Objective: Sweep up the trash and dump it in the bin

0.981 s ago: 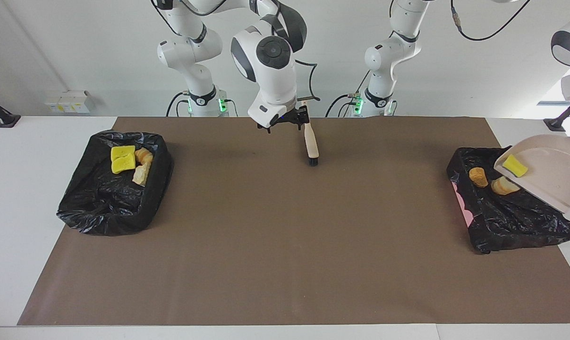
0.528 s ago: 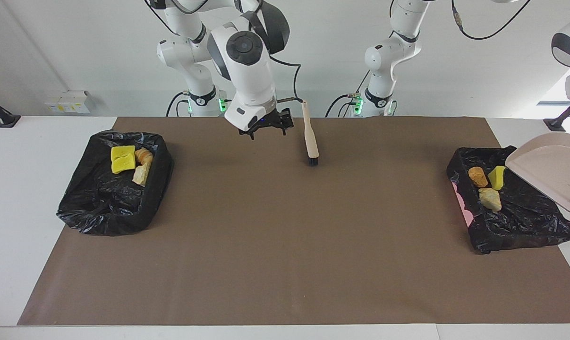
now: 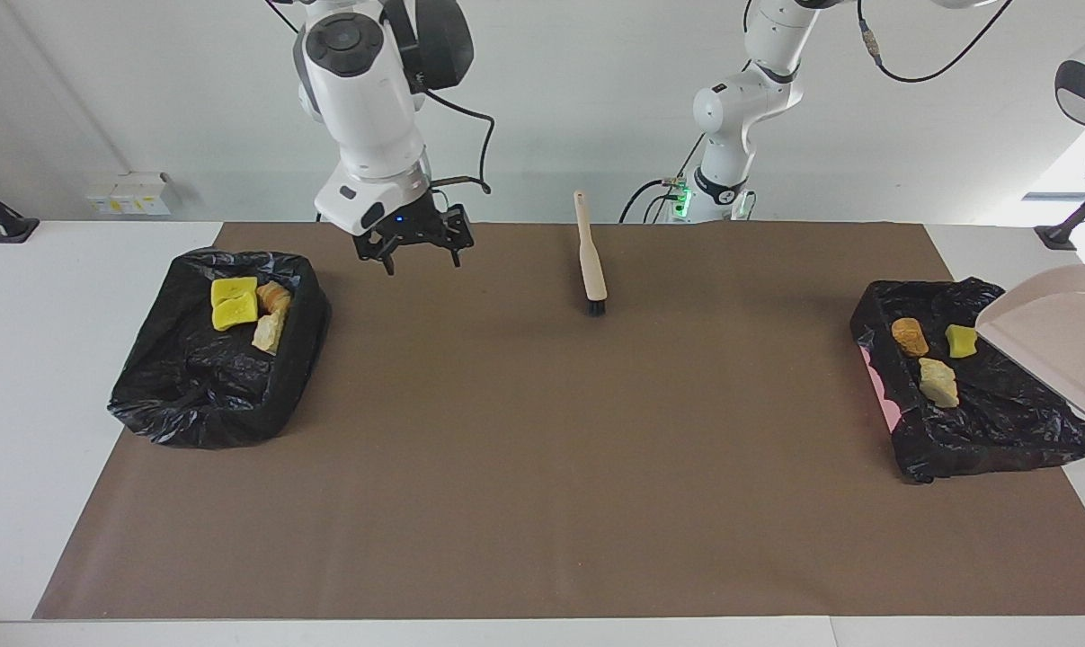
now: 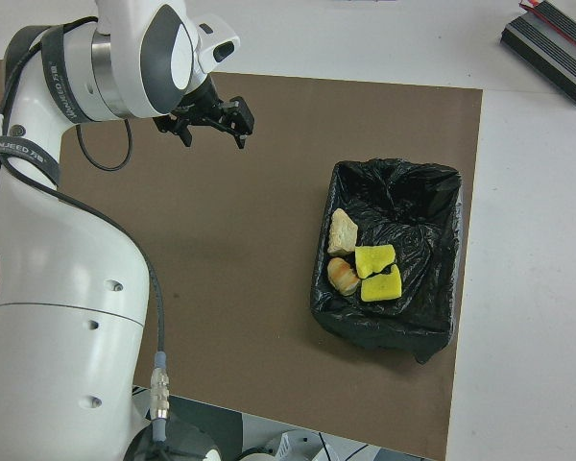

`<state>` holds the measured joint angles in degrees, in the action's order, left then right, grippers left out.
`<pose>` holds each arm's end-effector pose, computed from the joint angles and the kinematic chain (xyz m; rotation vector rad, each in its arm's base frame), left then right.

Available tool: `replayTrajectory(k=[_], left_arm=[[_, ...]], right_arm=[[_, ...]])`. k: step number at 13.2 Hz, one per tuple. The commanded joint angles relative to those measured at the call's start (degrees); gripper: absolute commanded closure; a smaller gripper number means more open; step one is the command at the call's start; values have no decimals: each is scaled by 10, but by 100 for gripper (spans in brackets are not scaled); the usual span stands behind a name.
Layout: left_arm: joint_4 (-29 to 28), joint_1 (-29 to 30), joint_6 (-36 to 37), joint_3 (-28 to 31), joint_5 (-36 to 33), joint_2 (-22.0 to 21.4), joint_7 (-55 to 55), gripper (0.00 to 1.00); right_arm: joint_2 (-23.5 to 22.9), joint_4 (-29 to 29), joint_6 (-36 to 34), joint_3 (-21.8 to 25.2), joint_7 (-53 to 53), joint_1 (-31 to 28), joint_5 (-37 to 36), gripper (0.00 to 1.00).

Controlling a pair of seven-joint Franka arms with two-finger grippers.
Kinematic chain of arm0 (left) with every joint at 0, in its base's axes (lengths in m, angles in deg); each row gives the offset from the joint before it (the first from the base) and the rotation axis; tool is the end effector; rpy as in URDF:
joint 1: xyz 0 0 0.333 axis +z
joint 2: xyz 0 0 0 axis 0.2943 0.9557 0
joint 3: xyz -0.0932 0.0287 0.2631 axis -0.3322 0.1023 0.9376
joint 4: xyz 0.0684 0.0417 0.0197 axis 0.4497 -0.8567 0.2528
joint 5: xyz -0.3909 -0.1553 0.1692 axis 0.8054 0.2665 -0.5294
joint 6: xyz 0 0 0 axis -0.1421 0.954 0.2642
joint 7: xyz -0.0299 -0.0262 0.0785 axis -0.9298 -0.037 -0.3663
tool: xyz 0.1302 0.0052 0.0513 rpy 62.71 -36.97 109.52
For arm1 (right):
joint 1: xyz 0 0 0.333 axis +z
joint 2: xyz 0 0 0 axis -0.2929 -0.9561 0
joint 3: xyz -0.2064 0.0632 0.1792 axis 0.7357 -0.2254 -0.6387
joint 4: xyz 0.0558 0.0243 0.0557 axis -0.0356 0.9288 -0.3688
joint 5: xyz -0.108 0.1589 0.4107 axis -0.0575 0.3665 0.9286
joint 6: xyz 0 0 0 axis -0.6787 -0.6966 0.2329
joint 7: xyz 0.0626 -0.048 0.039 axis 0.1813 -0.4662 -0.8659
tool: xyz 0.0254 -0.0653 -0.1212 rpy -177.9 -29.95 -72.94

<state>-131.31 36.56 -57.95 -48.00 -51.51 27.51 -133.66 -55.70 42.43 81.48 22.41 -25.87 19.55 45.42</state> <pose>0.6529 0.2411 0.5339 -2.4439 1.2305 -0.0584 0.6359 0.0968 0.5314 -3.1220 -0.0871 0.0205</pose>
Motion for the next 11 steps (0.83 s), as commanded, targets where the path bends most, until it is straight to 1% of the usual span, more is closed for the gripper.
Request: replayTrajectory(k=[1,2,4,6,8,9,10,11], left_arm=[[5,-49,70,6,44,-5,137,100],[-17,-68,90,6,62,-19,197,100],[-80,-99,92,6,101,-52,285,100],[-136,-160,88,6,126,-73,367,100],[-161,-229,78,6,131,-71,487,100],[-171,-258,60,6,138,-66,538,100],[-183,-285,33,6,150,-63,581,100],[-195,-309,11,6,166,-65,613,100]], right_arm=[[22,-10,-5,3,-5,-8,-10,0],[22,-9,-4,5,-5,-13,-8,0],[21,-9,-2,6,-12,-27,-10,0],[23,-8,-2,4,-22,-66,-8,0],[24,-7,-2,6,-64,-80,-11,0],[24,-5,-2,19,-79,-81,-11,0],[25,-4,-2,44,-74,-72,-8,0],[25,-5,-2,53,-74,-73,-5,0]])
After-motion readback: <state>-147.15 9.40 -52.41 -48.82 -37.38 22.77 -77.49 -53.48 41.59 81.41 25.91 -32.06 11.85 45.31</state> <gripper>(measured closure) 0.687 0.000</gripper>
